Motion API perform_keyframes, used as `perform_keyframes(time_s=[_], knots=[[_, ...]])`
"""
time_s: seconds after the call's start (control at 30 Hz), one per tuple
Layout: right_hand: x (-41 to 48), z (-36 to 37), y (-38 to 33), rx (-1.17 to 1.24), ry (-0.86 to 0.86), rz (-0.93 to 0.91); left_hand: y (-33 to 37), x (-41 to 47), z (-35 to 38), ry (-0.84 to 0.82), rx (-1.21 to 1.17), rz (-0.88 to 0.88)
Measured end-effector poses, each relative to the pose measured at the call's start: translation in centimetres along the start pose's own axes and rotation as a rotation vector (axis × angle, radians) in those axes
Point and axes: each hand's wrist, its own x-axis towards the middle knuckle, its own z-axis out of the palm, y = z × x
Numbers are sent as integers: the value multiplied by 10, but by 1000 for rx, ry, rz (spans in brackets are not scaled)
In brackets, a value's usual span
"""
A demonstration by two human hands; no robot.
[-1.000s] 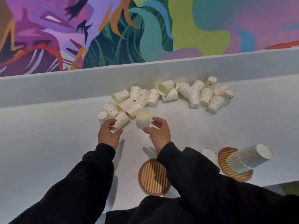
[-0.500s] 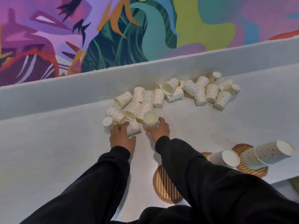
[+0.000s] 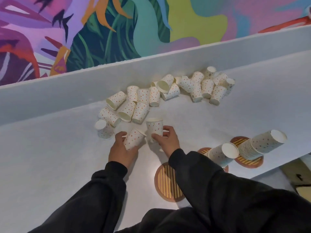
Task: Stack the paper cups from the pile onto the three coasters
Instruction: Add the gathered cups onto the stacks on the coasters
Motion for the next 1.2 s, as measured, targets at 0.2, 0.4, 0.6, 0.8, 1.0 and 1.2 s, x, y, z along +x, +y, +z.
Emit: perform_keyframes(time_s=[0.2,0.4,0.6,0.8,1.0,1.2], knots=[[-65,-39,-1,-27,30,-87,11,-57,4,-63,-147,102],[-112,-75,-5,-198,24,-333,22,-101,19,-132,-105,194],[-142,-104,-17,-248,30,-567,32,-127,49,-276,57,283],[-156,-129,-16,-362,59,-735,43,-138,77,-287,198,370],[-166,-143,-8,-458,67,-804,27,-139,87,-278,183,298],[-169,-149,3,-461,50,-791,16,-135,92,-276,149,286]])
